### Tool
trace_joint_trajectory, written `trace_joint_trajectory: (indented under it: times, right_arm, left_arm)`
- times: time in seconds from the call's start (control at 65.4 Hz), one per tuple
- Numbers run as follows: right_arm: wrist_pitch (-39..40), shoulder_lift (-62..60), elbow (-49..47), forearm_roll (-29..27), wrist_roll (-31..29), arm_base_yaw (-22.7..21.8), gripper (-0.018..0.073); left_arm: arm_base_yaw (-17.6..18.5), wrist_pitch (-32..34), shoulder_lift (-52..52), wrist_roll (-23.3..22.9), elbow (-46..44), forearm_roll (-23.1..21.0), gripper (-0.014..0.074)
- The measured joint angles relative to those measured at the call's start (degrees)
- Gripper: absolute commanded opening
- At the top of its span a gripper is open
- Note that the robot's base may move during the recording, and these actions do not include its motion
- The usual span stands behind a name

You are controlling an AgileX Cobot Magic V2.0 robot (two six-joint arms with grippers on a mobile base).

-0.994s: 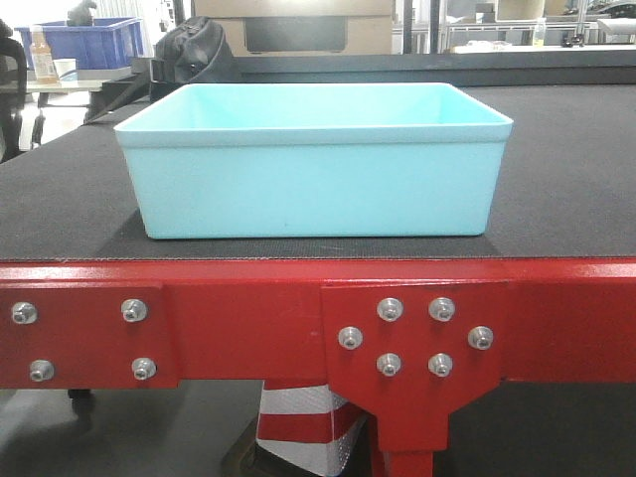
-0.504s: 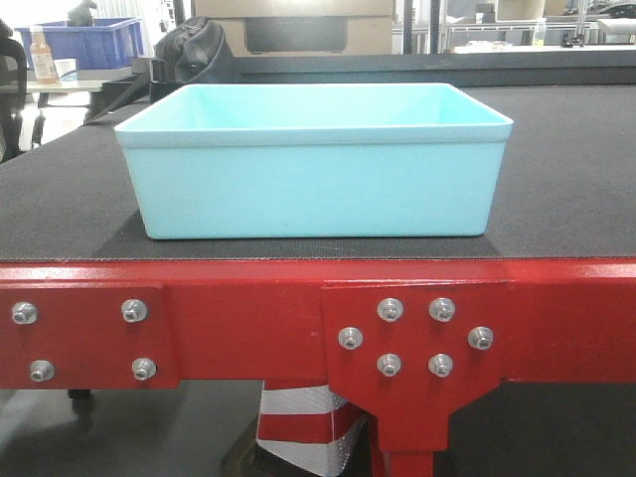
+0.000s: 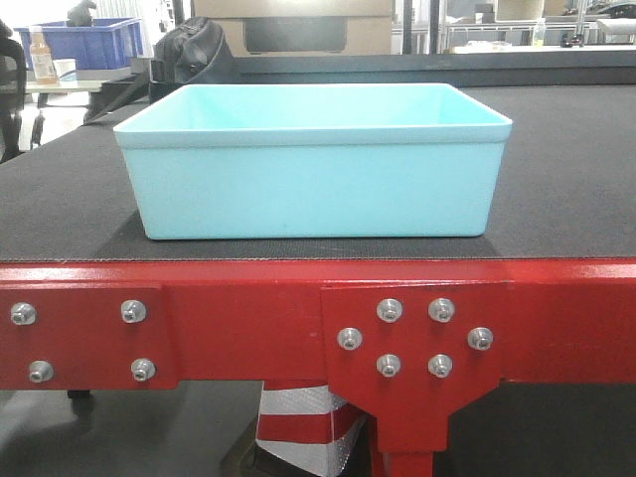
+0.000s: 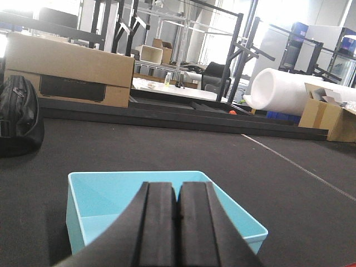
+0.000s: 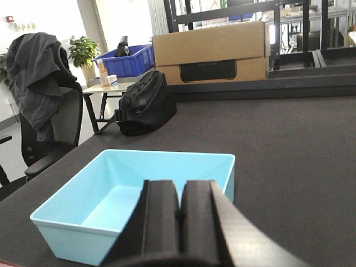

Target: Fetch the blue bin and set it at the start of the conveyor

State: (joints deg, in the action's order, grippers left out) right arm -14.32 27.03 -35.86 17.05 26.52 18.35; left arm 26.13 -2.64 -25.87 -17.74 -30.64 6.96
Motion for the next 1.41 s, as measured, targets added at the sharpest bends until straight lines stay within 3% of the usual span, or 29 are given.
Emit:
trace_joint_trajectory:
  times: [0.107,0.214,0.397,0.581,0.917,1.07,1.406]
  right_arm:
    - [0.0,-3.16,1.26,-2.07,-8.55,-0.58,-0.0167]
    - [0.12,-7.49,4.68,-6.39,-17.3,-4.32,-0.0167]
    - [0.57,-16.79,14.25,-12.96,-20.46,-15.11,-0.0167]
    - [0.93,-23.83,24.58,-15.81,-20.65,-20.72,-0.0167]
    - [3.93,-26.75,35.34,-16.28,-20.84,-24.27,-0.0167]
    - [10.07,-26.84,35.86,-15.85,-20.84,-24.27,-0.0167]
    - [10.86,-26.84,35.86,-18.51,-25.56,-24.27,-0.0167]
  left_arm:
    - [0.0,0.0,0.0,0.0,0.0,0.0,-0.0111]
    - [0.0,0.0,0.0,0.0,0.0,0.0,-0.0111]
    - [0.0,0.0,0.0,0.0,0.0,0.0,-0.0111]
    - [0.0,0.0,0.0,0.0,0.0,0.0,-0.0111]
    - [0.0,0.0,0.0,0.0,0.0,0.0,-0.0111]
    - [0.0,0.0,0.0,0.0,0.0,0.0,-0.0111]
    - [0.0,0.0,0.0,0.0,0.0,0.0,-0.0111]
